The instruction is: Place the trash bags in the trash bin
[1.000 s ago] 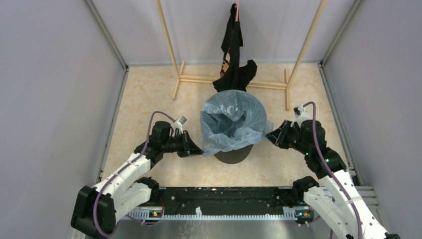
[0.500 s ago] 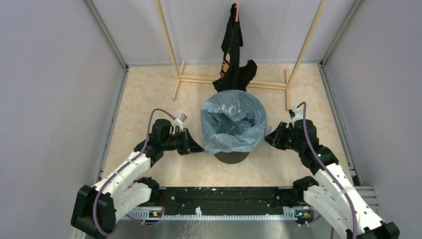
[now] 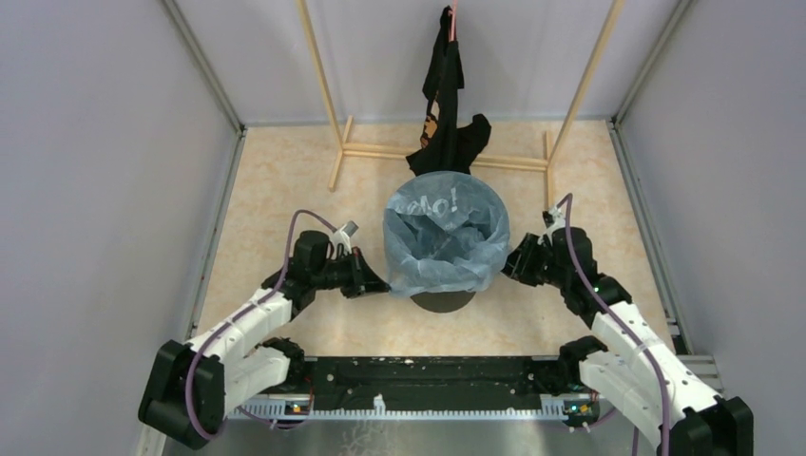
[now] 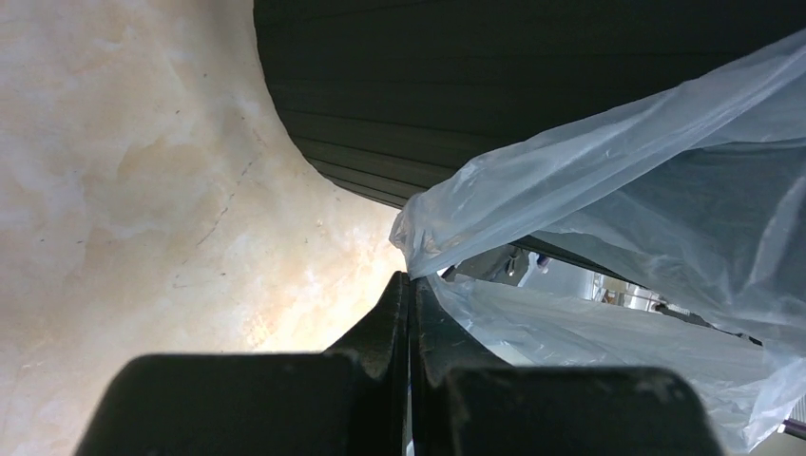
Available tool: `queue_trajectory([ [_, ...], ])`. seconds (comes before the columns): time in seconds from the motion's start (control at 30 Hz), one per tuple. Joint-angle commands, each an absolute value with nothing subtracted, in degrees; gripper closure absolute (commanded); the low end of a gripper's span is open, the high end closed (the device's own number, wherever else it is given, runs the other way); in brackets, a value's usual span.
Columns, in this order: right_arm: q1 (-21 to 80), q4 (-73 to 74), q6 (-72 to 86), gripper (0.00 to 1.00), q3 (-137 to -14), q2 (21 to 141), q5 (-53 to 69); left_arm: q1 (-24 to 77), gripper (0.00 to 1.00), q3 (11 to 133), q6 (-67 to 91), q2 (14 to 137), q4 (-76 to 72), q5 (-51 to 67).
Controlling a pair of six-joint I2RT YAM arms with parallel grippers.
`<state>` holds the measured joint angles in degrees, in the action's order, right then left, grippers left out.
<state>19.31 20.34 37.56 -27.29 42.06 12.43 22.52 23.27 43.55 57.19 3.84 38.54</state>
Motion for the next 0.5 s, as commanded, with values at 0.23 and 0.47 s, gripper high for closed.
queue_trajectory([
  [0.23, 18.90, 25.37, 38.68, 0.64, -30.42, 40.00, 6.35, 22.65, 1.00, 21.54, 44.00, 62.23, -5.95, 39.03],
  [0.47, 18.90, 37.57, 38.30, 0.47, -43.31, 36.89, -7.89, 22.84, 1.00, 21.89, 43.82, 66.82, -9.28, 41.32],
])
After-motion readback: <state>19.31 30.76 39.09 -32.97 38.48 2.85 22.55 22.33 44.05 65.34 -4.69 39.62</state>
